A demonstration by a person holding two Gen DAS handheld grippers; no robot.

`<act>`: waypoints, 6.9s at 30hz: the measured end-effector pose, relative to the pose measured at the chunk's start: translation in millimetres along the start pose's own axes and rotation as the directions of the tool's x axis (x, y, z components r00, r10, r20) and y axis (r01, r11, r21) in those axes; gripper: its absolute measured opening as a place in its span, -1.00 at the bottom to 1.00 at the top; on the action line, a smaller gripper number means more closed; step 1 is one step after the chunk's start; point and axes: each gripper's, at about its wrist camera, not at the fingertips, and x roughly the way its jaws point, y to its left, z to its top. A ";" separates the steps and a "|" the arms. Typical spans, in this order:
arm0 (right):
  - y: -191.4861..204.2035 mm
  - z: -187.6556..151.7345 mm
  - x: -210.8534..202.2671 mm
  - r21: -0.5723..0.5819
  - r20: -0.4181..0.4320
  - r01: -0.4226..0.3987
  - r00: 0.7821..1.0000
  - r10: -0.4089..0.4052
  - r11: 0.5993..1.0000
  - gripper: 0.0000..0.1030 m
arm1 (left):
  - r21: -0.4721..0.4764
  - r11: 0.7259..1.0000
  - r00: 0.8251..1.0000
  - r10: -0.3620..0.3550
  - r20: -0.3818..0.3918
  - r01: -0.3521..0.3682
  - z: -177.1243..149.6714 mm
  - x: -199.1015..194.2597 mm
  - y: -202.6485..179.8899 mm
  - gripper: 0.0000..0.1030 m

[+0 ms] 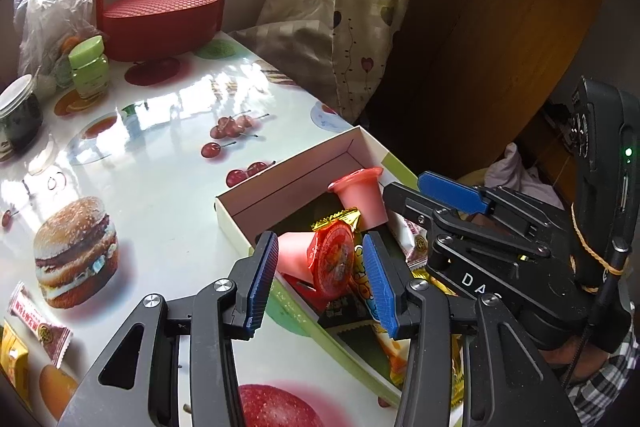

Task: Organize snacks
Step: 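Move both open grippers from the box back over the remaining snacks, then grasp the white sesame bar with the right gripper while the left grasps the yellow packet, then carry the white bar over the green box while the left gripper carries the yellow packet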

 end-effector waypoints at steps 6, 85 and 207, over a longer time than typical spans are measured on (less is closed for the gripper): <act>3.2 -1.3 -8.1 0.004 0.014 0.004 1.000 -0.005 1.000 -0.27 | 0.002 1.000 1.000 0.006 0.026 -0.006 -2.2 -14.0 -0.2 -0.10; 213.3 -9.8 34.1 -0.259 -0.122 -0.336 0.941 0.315 0.905 0.09 | -0.261 0.900 0.928 0.371 0.041 -0.349 -99.6 -128.7 185.5 -0.10; 182.8 -4.7 -8.2 -0.274 0.015 -0.210 0.975 0.223 0.938 -0.65 | -0.146 0.930 0.930 0.354 0.103 -0.338 -73.4 -131.1 108.4 -0.53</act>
